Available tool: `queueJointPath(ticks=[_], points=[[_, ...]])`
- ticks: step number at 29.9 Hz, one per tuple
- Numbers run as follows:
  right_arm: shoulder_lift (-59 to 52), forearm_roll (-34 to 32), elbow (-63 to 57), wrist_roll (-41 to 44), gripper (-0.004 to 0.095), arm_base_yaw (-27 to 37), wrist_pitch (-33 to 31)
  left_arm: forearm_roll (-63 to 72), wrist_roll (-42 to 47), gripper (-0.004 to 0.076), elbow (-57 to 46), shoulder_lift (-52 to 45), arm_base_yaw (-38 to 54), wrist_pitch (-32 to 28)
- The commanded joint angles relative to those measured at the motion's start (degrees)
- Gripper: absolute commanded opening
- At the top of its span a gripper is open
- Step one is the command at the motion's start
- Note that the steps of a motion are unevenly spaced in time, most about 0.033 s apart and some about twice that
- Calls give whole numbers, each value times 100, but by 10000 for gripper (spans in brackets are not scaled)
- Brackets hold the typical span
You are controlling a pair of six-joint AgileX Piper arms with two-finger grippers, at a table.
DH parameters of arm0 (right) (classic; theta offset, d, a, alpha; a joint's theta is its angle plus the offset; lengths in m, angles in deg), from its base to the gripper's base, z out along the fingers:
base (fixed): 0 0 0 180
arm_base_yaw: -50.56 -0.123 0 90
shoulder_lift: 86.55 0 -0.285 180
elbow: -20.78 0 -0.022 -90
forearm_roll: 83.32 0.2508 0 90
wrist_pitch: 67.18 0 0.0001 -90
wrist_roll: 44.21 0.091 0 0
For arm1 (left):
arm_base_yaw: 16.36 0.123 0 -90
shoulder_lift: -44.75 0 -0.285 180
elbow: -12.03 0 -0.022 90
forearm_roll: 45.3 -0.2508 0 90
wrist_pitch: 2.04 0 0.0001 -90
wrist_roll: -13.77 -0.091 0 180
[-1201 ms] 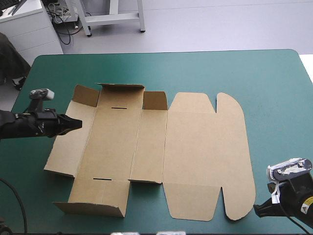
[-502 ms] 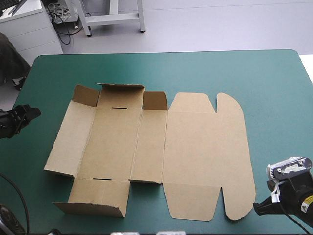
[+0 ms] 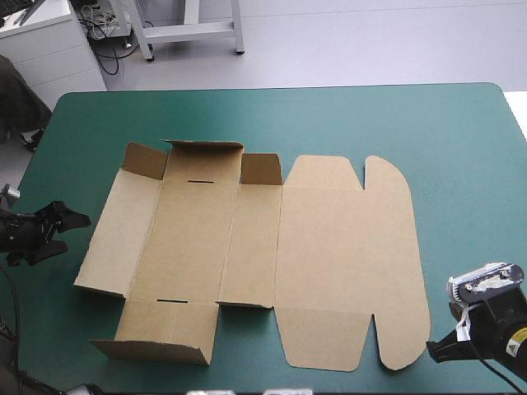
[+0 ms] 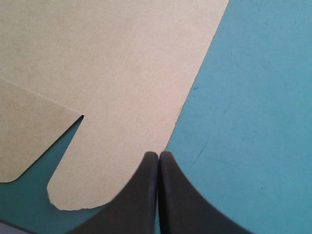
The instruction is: Fold the box
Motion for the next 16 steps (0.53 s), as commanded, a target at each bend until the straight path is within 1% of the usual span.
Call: queueJointPath(ticks=[1,6,9,16], points=[[48,0,139,-64,-23,47,321,117,-28,586,178,106,-3,589],[48,0,139,-64,-23,47,308,-141,-116,586,178,185,-121,602],[48,0,139,-64,-23,47,308,-298,-262,586,178,185,-384,602],[48,0,139,-64,-23,47,308,-1229,-212,586,178,315,-1245,602]])
